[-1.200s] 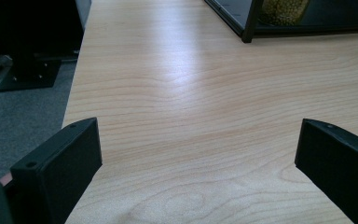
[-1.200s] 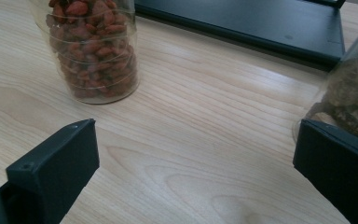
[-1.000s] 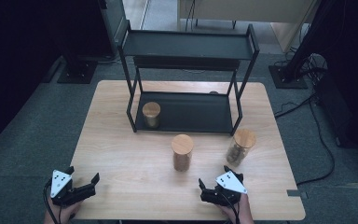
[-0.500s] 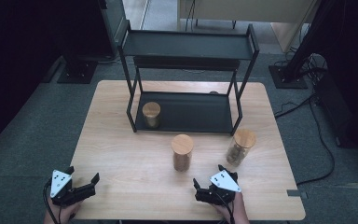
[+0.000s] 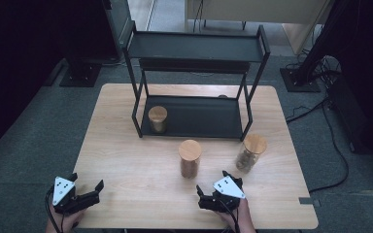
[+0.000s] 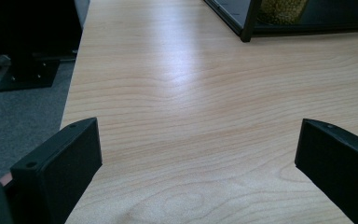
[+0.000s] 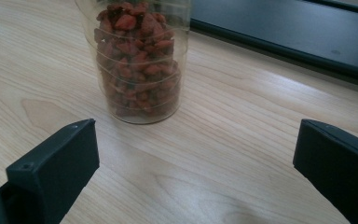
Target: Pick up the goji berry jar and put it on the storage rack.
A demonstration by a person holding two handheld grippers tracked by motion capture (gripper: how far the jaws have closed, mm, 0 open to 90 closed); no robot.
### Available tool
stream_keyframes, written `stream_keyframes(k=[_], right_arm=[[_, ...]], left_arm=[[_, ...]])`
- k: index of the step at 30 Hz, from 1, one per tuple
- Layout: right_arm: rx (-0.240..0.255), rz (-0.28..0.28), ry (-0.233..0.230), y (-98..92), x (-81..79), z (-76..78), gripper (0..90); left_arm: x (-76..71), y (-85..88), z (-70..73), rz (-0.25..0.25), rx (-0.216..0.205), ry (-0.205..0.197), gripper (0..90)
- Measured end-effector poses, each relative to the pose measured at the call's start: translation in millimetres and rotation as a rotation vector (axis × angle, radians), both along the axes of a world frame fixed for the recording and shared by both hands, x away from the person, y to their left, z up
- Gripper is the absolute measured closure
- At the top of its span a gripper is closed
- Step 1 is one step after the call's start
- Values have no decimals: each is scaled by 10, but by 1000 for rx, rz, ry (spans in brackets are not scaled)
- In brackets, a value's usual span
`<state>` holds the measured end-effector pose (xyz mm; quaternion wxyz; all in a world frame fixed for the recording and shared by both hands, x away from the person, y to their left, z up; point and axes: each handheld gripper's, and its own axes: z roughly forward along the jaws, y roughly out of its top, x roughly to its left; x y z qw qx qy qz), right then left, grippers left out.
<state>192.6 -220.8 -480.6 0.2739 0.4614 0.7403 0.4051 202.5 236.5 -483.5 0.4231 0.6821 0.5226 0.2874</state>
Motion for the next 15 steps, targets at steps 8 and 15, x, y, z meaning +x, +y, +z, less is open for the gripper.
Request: stream_keyframes(k=[8, 15], right_arm=[[1, 17, 3, 103, 36, -1, 0], [6, 27, 4, 195, 65, -3, 0]], left_arm=[[1, -1, 0, -1, -1, 1, 5], [2, -2, 0, -3, 2, 1, 5]])
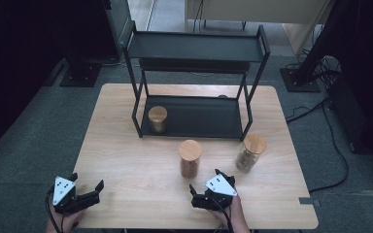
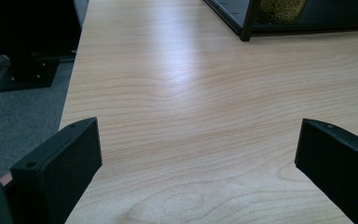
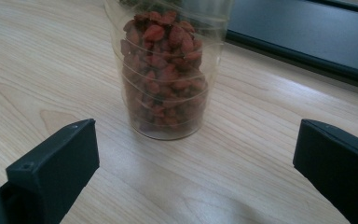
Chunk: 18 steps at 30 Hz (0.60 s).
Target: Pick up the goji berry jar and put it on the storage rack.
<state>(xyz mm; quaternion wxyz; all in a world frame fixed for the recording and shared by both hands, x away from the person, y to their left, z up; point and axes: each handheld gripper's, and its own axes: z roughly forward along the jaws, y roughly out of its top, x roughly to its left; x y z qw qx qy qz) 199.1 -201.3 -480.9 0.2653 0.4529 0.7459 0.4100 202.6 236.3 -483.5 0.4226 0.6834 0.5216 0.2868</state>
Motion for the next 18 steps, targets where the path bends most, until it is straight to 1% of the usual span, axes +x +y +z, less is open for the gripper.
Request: stream_keyframes(k=[9, 18], right_arm=[[21, -12, 1, 82, 31, 4, 0], [31, -16, 2, 182, 84, 4, 2]], left_arm=[[1, -2, 0, -1, 4, 0, 5], [1, -2, 0, -2, 3, 0, 5]])
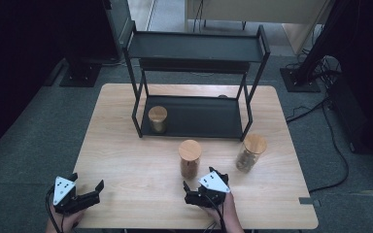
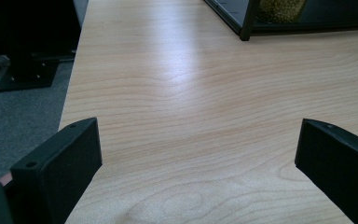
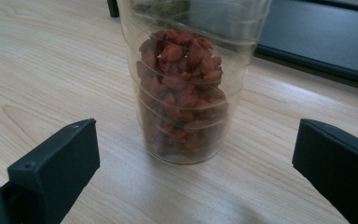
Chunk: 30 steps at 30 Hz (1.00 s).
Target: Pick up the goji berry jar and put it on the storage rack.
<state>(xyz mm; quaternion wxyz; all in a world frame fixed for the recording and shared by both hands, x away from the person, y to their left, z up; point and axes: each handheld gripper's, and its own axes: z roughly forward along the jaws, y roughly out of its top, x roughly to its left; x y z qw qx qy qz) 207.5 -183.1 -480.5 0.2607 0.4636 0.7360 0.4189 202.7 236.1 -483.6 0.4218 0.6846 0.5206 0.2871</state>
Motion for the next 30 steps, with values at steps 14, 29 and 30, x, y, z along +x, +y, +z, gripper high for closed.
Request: stream_keyframes(k=[14, 29, 30], right_arm=[[10, 8, 4, 139, 83, 12, 6], [20, -20, -11, 198, 208, 66, 55], [20, -19, -13, 198, 213, 71, 60]], left_arm=[[0, -1, 0, -2, 0, 1, 5], [1, -1, 0, -4, 1, 1, 5], [1, -1, 0, -4, 1, 1, 5]])
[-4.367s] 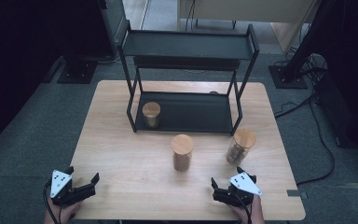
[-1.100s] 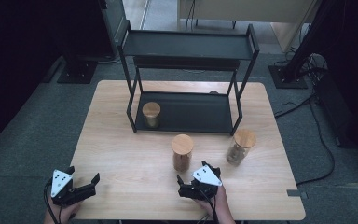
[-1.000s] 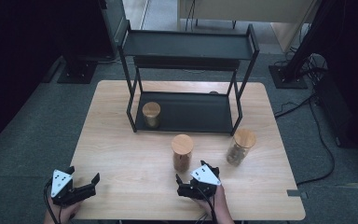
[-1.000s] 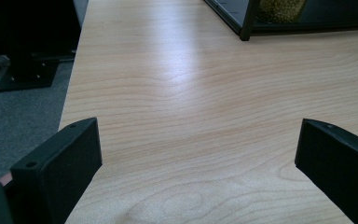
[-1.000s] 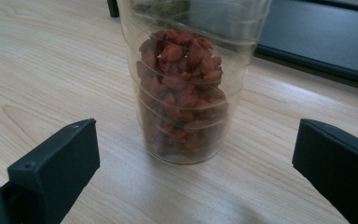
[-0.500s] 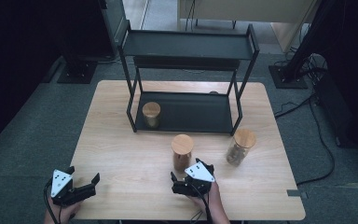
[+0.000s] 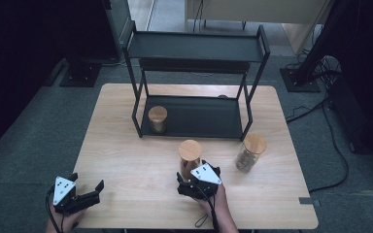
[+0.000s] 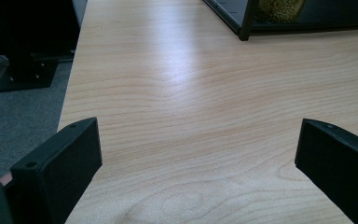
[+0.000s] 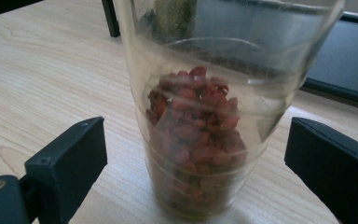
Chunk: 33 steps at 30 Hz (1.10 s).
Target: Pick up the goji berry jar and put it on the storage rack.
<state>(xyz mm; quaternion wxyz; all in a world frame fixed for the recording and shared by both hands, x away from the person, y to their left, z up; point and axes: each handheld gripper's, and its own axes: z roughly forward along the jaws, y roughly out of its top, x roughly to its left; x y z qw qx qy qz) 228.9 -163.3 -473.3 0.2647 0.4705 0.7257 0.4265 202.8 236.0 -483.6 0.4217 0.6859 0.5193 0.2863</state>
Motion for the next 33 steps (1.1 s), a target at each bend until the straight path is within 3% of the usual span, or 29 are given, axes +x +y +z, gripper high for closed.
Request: stream_keyframes(k=[16, 25, 33], right_arm=[[10, 1, -19, 29, 63, 55, 160], [7, -20, -1, 24, 105, 43, 243], [0, -12, 12, 30, 128, 63, 249]], left_arm=[[1, -1, 0, -1, -1, 1, 5], [0, -1, 0, 0, 1, 0, 5], [3, -3, -1, -1, 0, 1, 6]])
